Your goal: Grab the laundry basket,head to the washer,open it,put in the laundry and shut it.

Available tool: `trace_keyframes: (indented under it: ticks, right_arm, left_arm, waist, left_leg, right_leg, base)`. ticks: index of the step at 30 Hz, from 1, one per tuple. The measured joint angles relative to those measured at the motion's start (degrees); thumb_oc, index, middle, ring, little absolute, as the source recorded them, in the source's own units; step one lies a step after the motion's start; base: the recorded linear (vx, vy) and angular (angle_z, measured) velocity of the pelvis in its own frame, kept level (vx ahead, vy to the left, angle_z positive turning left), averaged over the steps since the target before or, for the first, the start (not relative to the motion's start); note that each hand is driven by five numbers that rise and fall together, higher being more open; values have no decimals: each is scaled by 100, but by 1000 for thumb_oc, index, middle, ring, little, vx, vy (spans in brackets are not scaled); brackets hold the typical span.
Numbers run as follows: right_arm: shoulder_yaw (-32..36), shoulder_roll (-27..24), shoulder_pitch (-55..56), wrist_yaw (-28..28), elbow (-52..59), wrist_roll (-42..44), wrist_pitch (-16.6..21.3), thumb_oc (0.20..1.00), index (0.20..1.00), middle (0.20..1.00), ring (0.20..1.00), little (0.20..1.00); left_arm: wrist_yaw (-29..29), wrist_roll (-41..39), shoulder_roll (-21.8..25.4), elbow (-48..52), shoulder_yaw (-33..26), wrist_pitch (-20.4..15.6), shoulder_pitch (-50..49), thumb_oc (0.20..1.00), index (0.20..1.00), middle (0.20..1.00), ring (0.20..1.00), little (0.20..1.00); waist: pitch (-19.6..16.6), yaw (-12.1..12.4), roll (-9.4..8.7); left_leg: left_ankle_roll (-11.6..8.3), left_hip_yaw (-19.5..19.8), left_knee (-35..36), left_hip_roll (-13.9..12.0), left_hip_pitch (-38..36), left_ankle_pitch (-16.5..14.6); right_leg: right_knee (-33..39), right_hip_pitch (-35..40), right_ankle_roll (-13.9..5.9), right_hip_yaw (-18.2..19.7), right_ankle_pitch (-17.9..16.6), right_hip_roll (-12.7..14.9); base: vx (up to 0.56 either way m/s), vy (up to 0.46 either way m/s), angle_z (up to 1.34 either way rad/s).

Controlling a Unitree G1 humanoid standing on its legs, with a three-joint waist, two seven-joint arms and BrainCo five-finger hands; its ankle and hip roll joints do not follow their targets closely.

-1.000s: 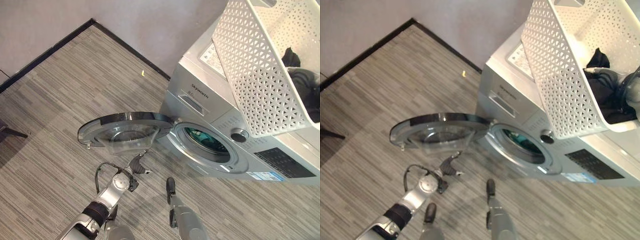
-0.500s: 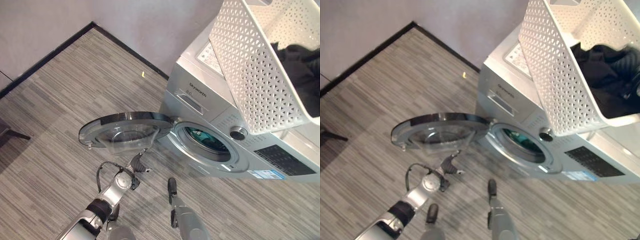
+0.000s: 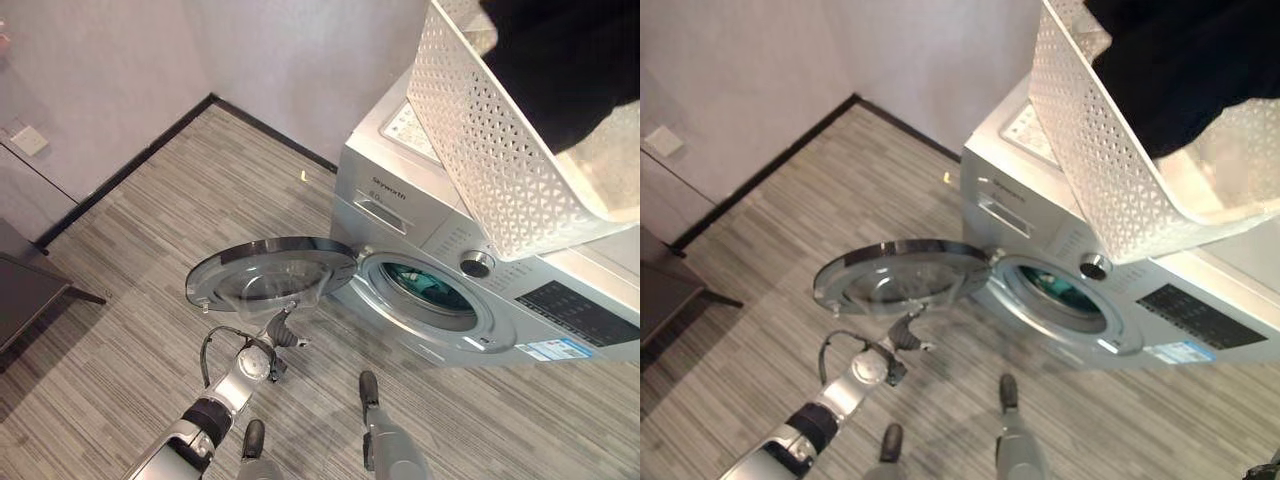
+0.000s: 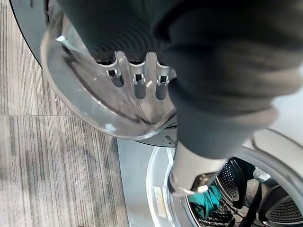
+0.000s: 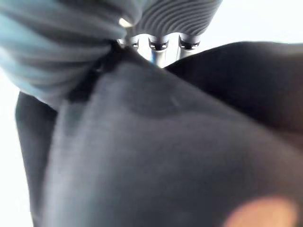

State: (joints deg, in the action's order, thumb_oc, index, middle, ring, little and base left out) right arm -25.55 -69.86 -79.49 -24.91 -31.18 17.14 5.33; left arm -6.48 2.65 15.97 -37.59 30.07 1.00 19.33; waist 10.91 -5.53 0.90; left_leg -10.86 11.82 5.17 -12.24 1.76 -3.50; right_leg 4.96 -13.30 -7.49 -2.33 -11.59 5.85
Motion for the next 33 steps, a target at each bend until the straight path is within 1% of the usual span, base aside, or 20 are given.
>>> trace_keyframes:
  ticks: [4,8,10,12,14,17,18,20,21,22,23,24,25,27,29,30,32,33]
  right_arm:
    - [484,-117,3,-525,427,-360,15,200,200,200,200,200]
    - [916,-418,4,-975,1010,-709,149,200,200,200,200,200]
    - [1013,-543,4,-1074,1188,-740,201,200,200,200,200,200]
    - [1167,-565,4,-1201,1529,-884,283,200,200,200,200,200]
    - [1313,-574,43,-1287,1849,-1041,367,200,200,200,200,200]
    - [1785,-516,534,-1373,2334,-1138,424,200,200,200,200,200]
    - [2206,-406,1076,-1390,2697,-1196,480,200,200,200,200,200]
    - [2590,-229,1657,-1387,3082,-1321,564,200,200,200,200,200]
    - [2864,-61,2022,-1395,3310,-1355,616,200,200,200,200,200]
    - [3049,164,2281,-1379,3541,-1363,616,200,200,200,200,200]
    - [3302,548,2668,-1377,3916,-1422,623,200,200,200,200,200]
    - [3376,743,2889,-1366,4201,-1542,626,200,200,200,200,200]
    - [3390,829,2988,-1350,4335,-1611,637,200,200,200,200,200]
    - [3522,1270,3257,-1332,4742,-1762,717,200,200,200,200,200]
    - [3667,1489,3484,-1236,5066,-1894,751,200,200,200,200,200]
    - [3678,1639,3536,-1224,5143,-2017,753,200,200,200,200,200]
    - [3667,2136,3616,-1197,5275,-2117,756,200,200,200,200,200]
    - [3664,2284,3694,-1161,5306,-2134,767,200,200,200,200,200]
  left_arm:
    - [-20,18,-15,-1,-6,-8,-87,1000,1000,1000,1000,1000]
    - [-191,27,-39,-1,-14,-13,-156,1000,1000,1000,1000,1000]
    - [-215,32,-37,-20,-22,-13,-162,1000,1000,1000,1000,1000]
    - [-233,73,-32,-24,-76,-23,-238,1000,1000,1000,1000,1000]
    - [-263,74,-42,-24,-204,-74,-356,1000,1000,1000,1000,1000]
    - [-382,88,-56,-130,-244,-78,-443,1000,1000,1000,1000,1000]
    - [-425,129,-58,-173,-282,-80,-507,1000,1000,1000,1000,1000]
    - [-465,198,-54,-189,-293,-79,-609,1000,1000,1000,1000,1000]
    - [-471,201,-63,-188,-290,-79,-650,1000,1000,1000,1000,1000]
    - [-485,204,-62,-184,-294,-79,-689,1000,1000,1000,1000,1000]
    - [-553,219,-61,-183,-299,-79,-724,1000,1000,1000,1000,1000]
    - [-597,236,-64,-182,-298,-79,-727,1000,1000,1000,1000,1000]
    - [-614,237,-65,-174,-296,-78,-727,1000,1000,1000,1000,1000]
    - [-644,245,-68,-166,-288,-80,-712,1000,1000,1000,1000,1000]
    - [-679,291,-74,-131,-238,-79,-685,1000,1000,1000,1000,1000]
    - [-682,300,-76,-98,-229,-79,-687,1000,1000,1000,1000,1000]
    - [-683,300,-70,-39,-167,-84,-628,1000,1000,1000,1000,1000]
    - [-683,301,-73,-22,-142,-83,-600,1000,1000,1000,1000,1000]
  waist:
    - [-6,-19,10]
    - [-9,-25,11]
    - [-13,-72,4]
    - [-44,-102,-9]
    - [-87,-191,-19]
    - [-206,-215,-45]
    - [-306,-296,-56]
    - [-405,-352,-56]
    - [-455,-365,-59]
    - [-518,-408,-70]
    - [-560,-433,-87]
    - [-562,-434,-91]
    - [-563,-449,-89]
    - [-572,-459,-105]
    - [-571,-458,-139]
    - [-577,-464,-168]
    - [-550,-464,-258]
    - [-545,-473,-292]
  left_leg:
    - [6,-75,1,10,-84,-2]
    - [38,-179,3,36,-194,-22]
    - [47,-201,7,39,-258,-31]
    - [91,-323,8,59,-355,-60]
    - [106,-401,9,79,-389,-73]
    - [134,-531,11,81,-477,-110]
    - [129,-557,11,84,-491,-118]
    - [133,-627,11,98,-540,-137]
    - [138,-664,12,98,-571,-160]
    - [138,-695,12,104,-574,-161]
    - [140,-754,12,102,-607,-173]
    - [136,-798,12,111,-648,-185]
    - [154,-819,9,122,-661,-197]
    - [156,-882,-24,144,-673,-215]
    - [154,-898,-238,228,-574,-308]
    - [178,-927,-331,283,-568,-365]
    - [274,-944,-561,443,-528,-511]
    - [288,-960,-642,522,-475,-525]
  right_leg:
    - [0,42,-5,59,-8,-2]
    - [-1,79,-10,172,-21,-3]
    - [-1,123,-12,191,-22,-1]
    - [0,138,-18,312,-20,-10]
    - [0,127,-24,379,-19,-6]
    - [1,121,-36,495,-7,-34]
    - [2,117,-45,513,3,-36]
    - [1,120,-57,565,-3,-39]
    - [2,127,-59,634,-1,-53]
    - [2,109,-62,651,-3,-58]
    - [2,106,-67,680,-9,-69]
    - [1,109,-72,731,-13,-76]
    - [1,107,-74,775,9,-78]
    - [0,99,-77,825,1,-78]
    - [0,89,-88,881,-33,-14]
    - [-1,89,-127,961,-69,18]
    - [-1,100,-176,1059,-71,136]
    - [-5,102,-211,1111,-150,194]
  base:
    - [-1,29,-7]
    - [-6,33,-12]
    - [-1,25,-8]
    - [7,22,-23]
    - [16,18,-23]
    - [17,6,-20]
    - [10,3,-13]
    - [-1,16,-17]
    - [-6,20,-19]
    - [-10,23,-20]
    - [-13,43,-22]
    - [-18,44,-21]
    - [-36,55,-19]
    - [-77,83,-14]
    - [-105,148,-10]
    - [-95,192,-14]
    - [-141,213,-18]
    - [-128,163,-15]
